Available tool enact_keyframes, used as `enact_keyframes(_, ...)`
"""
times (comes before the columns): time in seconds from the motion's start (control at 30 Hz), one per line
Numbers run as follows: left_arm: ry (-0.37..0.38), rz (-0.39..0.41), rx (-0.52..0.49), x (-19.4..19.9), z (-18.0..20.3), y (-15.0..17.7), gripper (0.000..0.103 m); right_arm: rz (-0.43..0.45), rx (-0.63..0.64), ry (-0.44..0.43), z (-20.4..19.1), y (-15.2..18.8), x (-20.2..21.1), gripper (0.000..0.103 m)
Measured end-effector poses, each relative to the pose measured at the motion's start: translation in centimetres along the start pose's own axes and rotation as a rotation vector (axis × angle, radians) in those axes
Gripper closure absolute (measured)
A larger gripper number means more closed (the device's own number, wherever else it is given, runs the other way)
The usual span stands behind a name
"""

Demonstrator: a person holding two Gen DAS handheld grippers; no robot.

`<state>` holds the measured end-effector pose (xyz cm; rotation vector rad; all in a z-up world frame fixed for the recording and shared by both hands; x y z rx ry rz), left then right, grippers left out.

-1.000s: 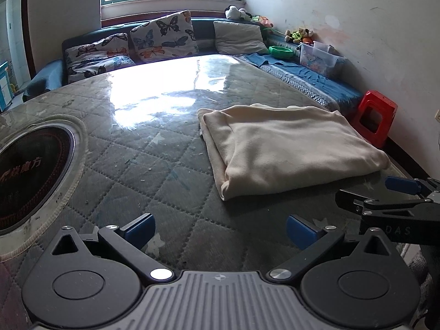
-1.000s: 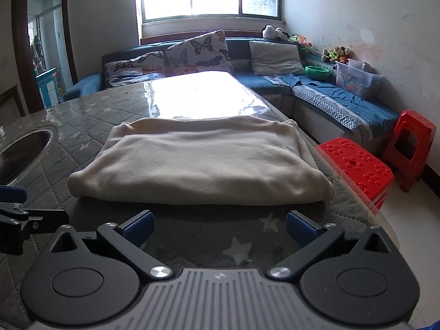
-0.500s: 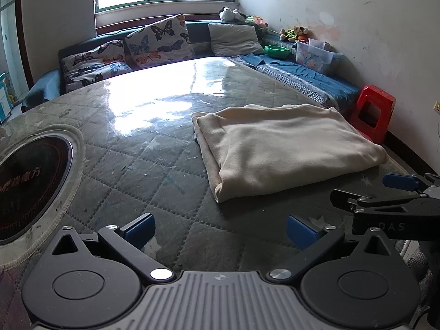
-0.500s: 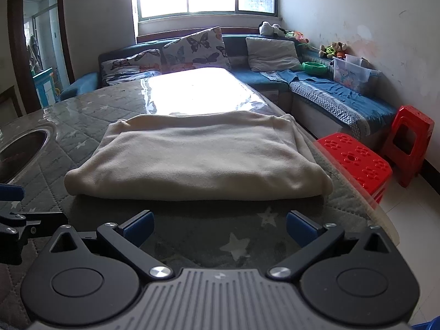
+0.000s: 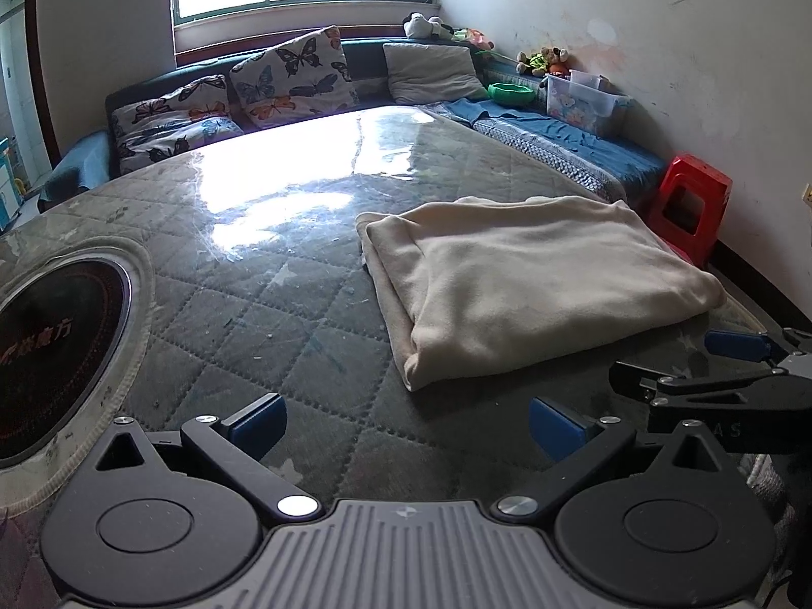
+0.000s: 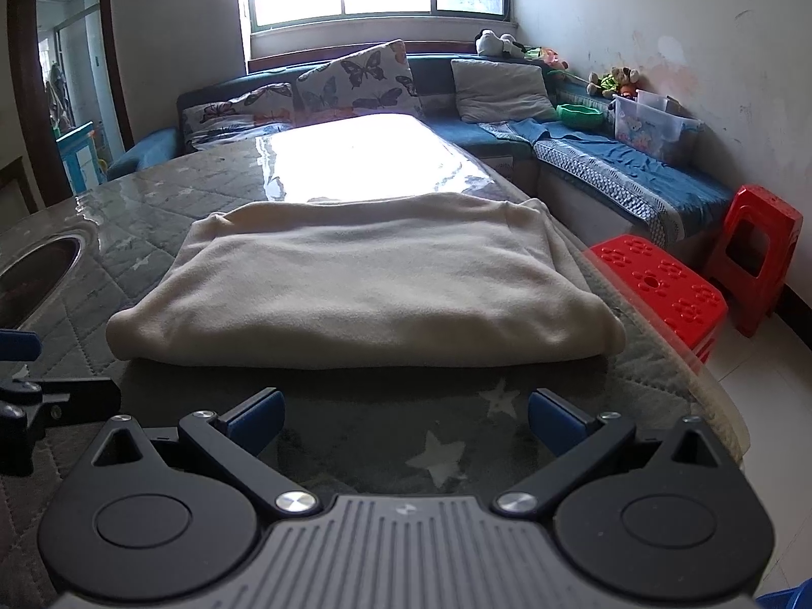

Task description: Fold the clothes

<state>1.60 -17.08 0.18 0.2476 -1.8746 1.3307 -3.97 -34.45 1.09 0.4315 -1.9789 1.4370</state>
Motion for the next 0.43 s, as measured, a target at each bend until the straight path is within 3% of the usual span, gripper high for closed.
enact_keyframes(0.43, 0.0, 0.018, -0.015, -0.68, -0.05, -0.6, 0.0, -0.003, -0.003, 0.008, -0.2, -0.37, -1.07, 0.0)
Point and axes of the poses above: each gripper's, at about its wrist camera, not at the fingertips, and x roughly against the way its jaws point, z to its right, y to its underside, the point moved 2 cm from there along -x, roughly the way its jaws point, and after that the axes turned 12 degrees about -x, right-handed, at the moved point
